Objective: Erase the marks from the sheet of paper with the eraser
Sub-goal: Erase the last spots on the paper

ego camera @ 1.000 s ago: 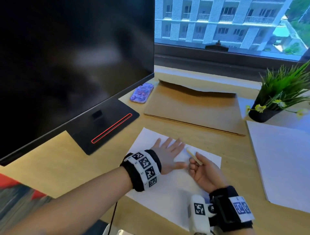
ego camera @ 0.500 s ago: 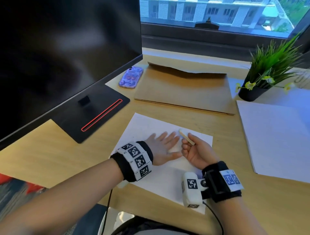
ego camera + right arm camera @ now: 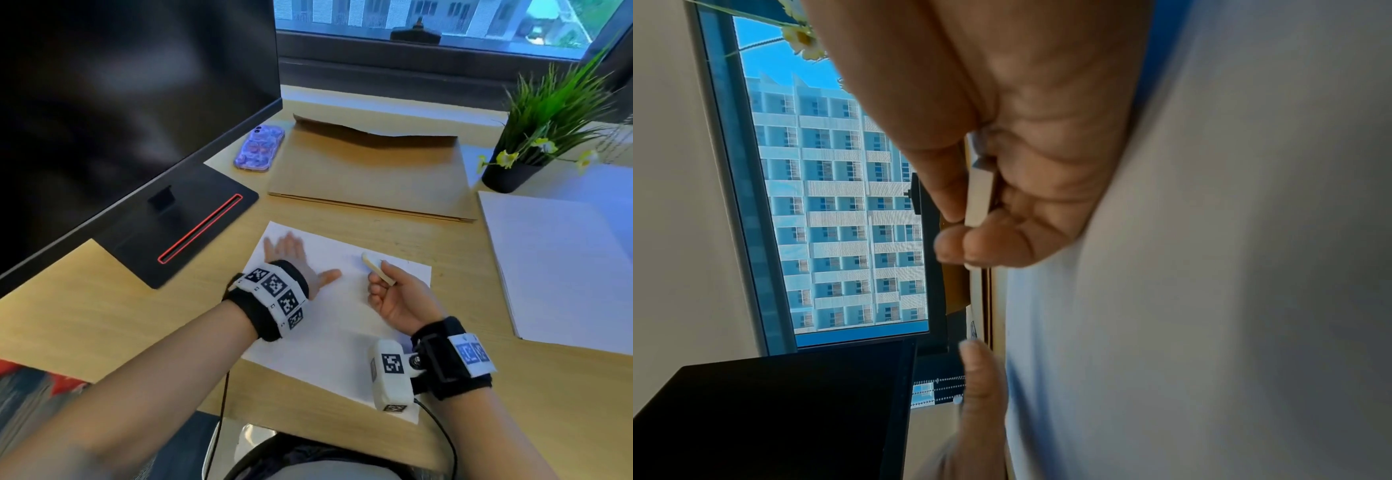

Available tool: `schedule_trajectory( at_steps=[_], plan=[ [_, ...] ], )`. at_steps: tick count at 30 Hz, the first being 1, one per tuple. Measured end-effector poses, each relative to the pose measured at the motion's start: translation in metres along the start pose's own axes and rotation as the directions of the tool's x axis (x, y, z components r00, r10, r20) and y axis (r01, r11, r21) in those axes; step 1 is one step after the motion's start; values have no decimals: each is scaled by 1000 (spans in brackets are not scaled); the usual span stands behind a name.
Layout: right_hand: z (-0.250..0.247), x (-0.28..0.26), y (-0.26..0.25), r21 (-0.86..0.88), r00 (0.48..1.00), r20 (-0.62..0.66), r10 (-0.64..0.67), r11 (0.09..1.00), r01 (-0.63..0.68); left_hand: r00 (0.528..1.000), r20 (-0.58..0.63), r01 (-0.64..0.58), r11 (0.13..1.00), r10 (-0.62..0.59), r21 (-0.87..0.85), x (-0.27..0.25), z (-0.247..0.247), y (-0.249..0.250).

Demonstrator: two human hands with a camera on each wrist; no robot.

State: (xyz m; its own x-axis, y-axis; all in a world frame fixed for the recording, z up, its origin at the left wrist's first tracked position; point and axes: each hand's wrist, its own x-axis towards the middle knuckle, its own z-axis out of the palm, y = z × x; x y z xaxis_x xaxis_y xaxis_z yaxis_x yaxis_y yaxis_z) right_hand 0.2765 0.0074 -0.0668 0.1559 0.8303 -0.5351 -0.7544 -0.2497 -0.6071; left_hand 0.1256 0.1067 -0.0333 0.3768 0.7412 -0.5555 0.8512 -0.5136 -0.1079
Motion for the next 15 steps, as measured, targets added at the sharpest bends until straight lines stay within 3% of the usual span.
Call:
schedule_trajectory(
  at_steps=[1,2,5,6,8,10,12,13,15],
  plan=[
    [0,0,0,-2,1000,-1,-1,1000,1,999,-8,38,999,-38,10,1,-4,-3],
    [0,0,0,-5,1000,1,-2,1000,2,1000,-13,-1,1000,1,7,2,-6,-4],
    [1,-1,-1,-13,1000,8,-3,1000,3,946,4,-324,943,325,-73,0,-9,6],
    [1,-1,-1,-19,1000,10,-2,1000,3,924,14,-379,921,382,-92,-1,-8,9],
    [2,-2,-1,-21,1000,7,-1,1000,1,943,20,-330,941,332,-79,4,-2,7],
    [2,-2,-1,-15,1000,3,2,1000,-2,998,14,-65,998,65,-4,6,-3,-1],
    [2,-2,-1,-5,1000,4,5,1000,-5,989,-5,147,987,-147,58,5,-11,-6],
    [1,-3,-1,-3,1000,5,5,1000,-5,989,-31,147,987,-145,65,4,-13,-6],
    [2,-3,-1,-4,1000,4,1,1000,-1,995,-66,-80,997,80,6,3,-13,0]
  ],
)
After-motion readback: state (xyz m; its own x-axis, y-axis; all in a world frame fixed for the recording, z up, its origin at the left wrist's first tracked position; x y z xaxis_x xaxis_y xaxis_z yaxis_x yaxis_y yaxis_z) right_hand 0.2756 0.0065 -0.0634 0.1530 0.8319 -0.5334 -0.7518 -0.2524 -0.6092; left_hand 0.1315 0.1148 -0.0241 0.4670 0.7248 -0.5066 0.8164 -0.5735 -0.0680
